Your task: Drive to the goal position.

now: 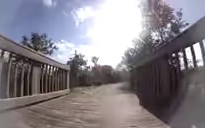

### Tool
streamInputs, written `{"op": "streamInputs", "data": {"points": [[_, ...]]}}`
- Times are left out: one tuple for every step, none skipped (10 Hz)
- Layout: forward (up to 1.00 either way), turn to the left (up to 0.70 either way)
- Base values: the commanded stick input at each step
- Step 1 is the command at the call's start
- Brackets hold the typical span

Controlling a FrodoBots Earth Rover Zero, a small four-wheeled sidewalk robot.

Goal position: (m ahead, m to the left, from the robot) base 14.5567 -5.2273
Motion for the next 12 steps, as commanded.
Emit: {"op": "streamInputs", "data": {"points": [[0.70,0.00],[0.70,0.00],[0.70,0.00],[0.70,0.00],[0.70,0.00],[0.70,0.00],[0.70,0.00],[0.70,0.00],[0.70,0.00],[0.70,0.00],[0.70,0.00],[0.70,0.00]]}}
